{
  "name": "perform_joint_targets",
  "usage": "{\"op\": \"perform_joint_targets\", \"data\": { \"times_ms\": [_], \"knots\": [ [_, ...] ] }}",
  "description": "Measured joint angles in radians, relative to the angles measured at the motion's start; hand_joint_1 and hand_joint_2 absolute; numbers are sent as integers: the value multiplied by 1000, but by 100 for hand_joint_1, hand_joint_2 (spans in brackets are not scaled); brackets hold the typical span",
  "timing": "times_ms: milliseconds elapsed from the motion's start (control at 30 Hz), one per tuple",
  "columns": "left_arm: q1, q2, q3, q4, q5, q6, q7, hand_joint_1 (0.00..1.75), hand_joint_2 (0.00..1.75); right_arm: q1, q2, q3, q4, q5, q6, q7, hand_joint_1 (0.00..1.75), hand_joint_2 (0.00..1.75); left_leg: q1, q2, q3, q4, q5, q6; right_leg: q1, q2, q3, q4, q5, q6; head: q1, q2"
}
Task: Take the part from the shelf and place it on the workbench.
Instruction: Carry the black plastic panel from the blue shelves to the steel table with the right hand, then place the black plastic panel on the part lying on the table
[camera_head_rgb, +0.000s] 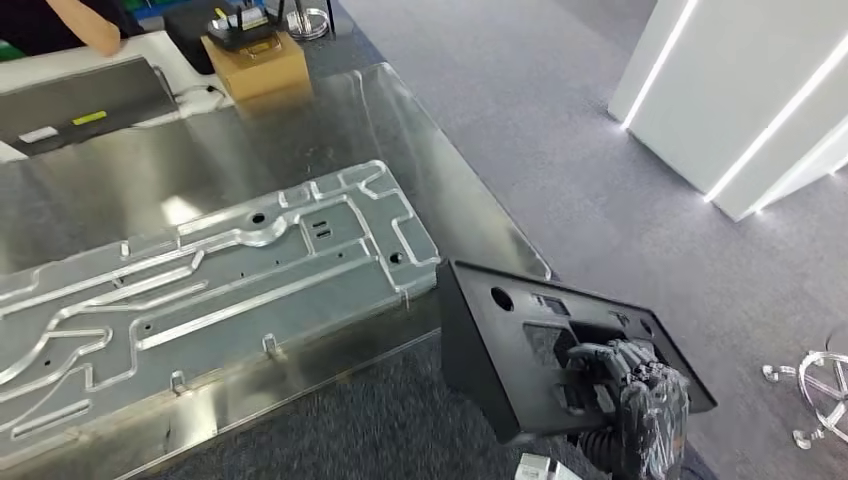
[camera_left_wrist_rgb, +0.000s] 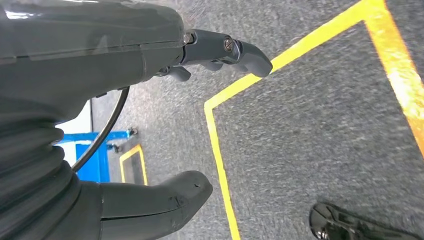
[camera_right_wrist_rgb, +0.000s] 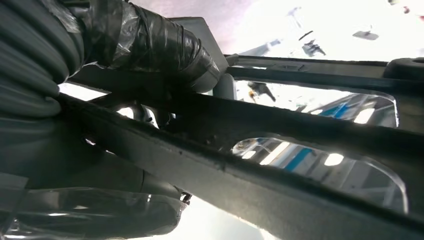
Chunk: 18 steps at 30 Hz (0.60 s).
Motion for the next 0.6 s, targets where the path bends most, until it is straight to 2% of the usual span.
{"op": "perform_joint_targets", "data": {
  "times_ms": [33, 67, 100, 133, 167, 200, 233, 267, 333, 367, 400, 433, 467, 500, 567, 600],
  "knots": [
    [-1, 0, 0, 0, 0, 0, 0, 0, 175, 1, -1, -2, 0, 0, 2, 0, 175, 175, 1, -10, 0, -1, 2, 4, -2, 33, -23, 52, -31, 3, 0, 0],
    [-3, 0, 0, 0, -1, 0, 0, 0, 175, 2, -2, -4, 1, 0, 4, 1, 175, 175, 0, -21, -1, 0, 2, 7, -3, 52, -57, 119, -64, 3, 0, 0],
    [-4, 0, -1, 0, -1, 0, 0, 0, 175, 3, -3, -7, 1, 0, 8, 1, 175, 175, -1, -34, -2, 1, 2, 9, -3, 60, -90, 182, -87, 4, 0, 0],
    [-4, 0, -1, 0, -3, -1, 0, 0, 175, 3, -3, -10, 2, 0, 13, 1, 175, 175, -3, -49, -3, 2, 2, 9, -3, 62, -113, 220, -91, 3, 0, 0],
    [-4, 0, -1, 0, -4, -2, 0, 0, 175, 2, -4, -13, 2, 0, 19, 1, 175, 175, -4, -64, -4, 5, 2, 10, -3, 64, -119, 222, -75, 2, 0, 0],
    [-4, 0, -1, 0, -6, -3, 0, 0, 175, 1, -6, -16, 2, 0, 24, 1, 175, 175, -4, -79, -4, 8, 1, 9, -3, 67, -107, 187, -42, -1, 0, 0],
    [-4, 0, -2, 0, -7, -3, 0, 0, 175, -2, -7, -20, 2, 0, 29, 1, 175, 175, -4, -93, -4, 11, 1, 8, -3, 80, -80, 122, -1, -5, 0, 0],
    [-4, 0, -2, 0, -7, -4, 0, 0, 175, -5, -9, -23, 2, 0, 35, 1, 175, 175, -4, -106, -6, 14, 0, 6, -4, 107, -53, 59, 27, -9, 0, 0],
    [-5, -1, -3, 0, -8, -8, 0, 0, 175, -11, -12, -31, 4, 0, 50, -2, 175, 175, -1, -132, -14, 18, 1, -3, -3, 150, -22, -20, 52, -15, 0, 0],
    [-5, -2, -3, 0, -9, -11, 0, 0, 175, -15, -14, -35, 5, -1, 59, -5, 175, 175, 1, -144, -19, 18, 3, -10, -2, 156, -21, -27, 49, -16, 0, 0],
    [-3, -1, -4, 0, -11, -13, 0, 0, 175, -20, -17, -42, 6, -2, 69, -8, 175, 175, 3, -156, -24, 16, 6, -18, 1, 145, -21, -31, 52, -18, 0, 0],
    [-2, -1, -4, 0, -14, -15, 0, 0, 175, -29, -19, -49, 7, -5, 81, -13, 175, 175, 5, -158, -27, 16, 7, -24, -1, 132, -19, -36, 55, -22, 0, 0],
    [0, -1, -4, 0, -16, -17, 0, 0, 175, -38, -20, -56, 8, -8, 93, -19, 175, 175, 3, -142, -32, 25, 1, -29, -3, 119, -15, -43, 58, -27, 0, 0],
    [-1, -1, -4, 0, -18, -18, 0, 0, 175, -47, -22, -64, 10, -12, 107, -25, 175, 175, 2, -115, -45, 51, -17, -33, -6, 104, -11, -49, 61, -33, -1, 0],
    [-5, 0, -5, 0, -21, -20, 0, 0, 175, -65, -26, -77, 15, -19, 134, -37, 175, 175, 0, -53, -97, 160, -79, -39, -6, 72, -8, -55, 62, -42, -2, 0],
    [-6, 1, -5, 0, -22, -22, 0, 0, 175, -75, -28, -83, 19, -22, 147, -41, 175, 175, 1, -40, -129, 224, -107, -43, -4, 56, -8, -54, 61, -43, -2, 0]
  ]
}}
